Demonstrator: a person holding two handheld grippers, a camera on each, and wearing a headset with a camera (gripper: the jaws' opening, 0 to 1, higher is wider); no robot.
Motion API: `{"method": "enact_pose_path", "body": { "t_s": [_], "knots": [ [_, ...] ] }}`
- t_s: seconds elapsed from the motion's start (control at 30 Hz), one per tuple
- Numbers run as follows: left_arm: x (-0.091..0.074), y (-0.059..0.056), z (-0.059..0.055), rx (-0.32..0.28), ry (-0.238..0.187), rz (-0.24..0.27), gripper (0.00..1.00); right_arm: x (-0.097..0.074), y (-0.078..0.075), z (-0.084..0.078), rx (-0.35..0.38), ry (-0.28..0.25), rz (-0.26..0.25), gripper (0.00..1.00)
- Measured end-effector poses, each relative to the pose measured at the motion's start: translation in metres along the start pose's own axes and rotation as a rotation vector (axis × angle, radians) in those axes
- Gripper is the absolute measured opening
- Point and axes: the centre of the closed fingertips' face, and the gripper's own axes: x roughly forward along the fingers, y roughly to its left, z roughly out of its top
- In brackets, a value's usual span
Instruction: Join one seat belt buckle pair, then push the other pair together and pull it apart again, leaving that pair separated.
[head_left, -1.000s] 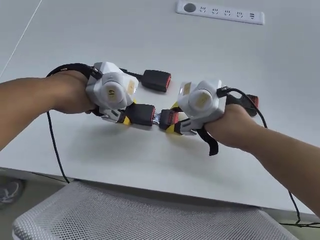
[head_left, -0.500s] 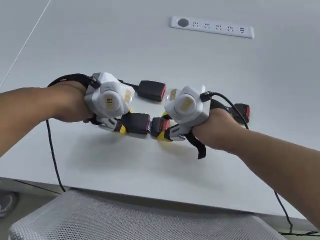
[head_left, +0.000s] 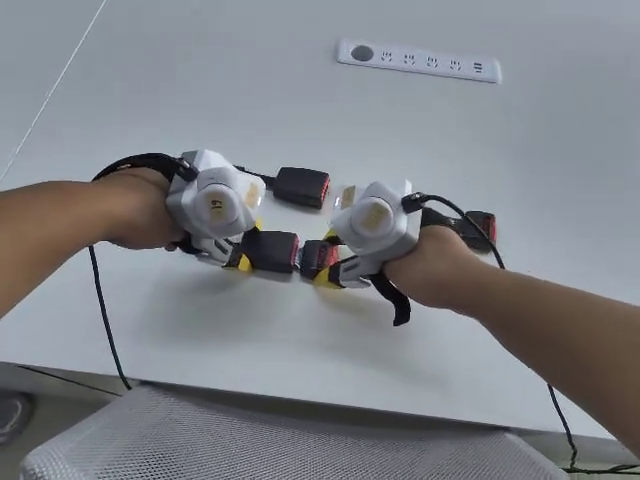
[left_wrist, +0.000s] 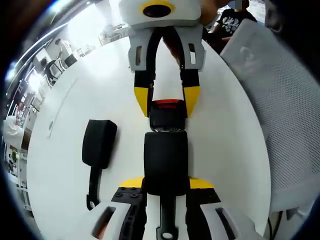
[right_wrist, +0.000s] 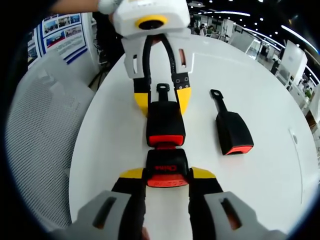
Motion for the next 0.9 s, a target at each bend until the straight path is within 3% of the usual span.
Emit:
{"method": "enact_pose_path", "body": {
  "t_s": [0.9],
  "knots": [
    [0.0005, 0.0006, 0.0001, 0.0, 0.008, -0.001, 0.3, 0.0039, -0.0004, -0.001, -0.02, -0.004, 0.0, 0.32]
  ]
}}
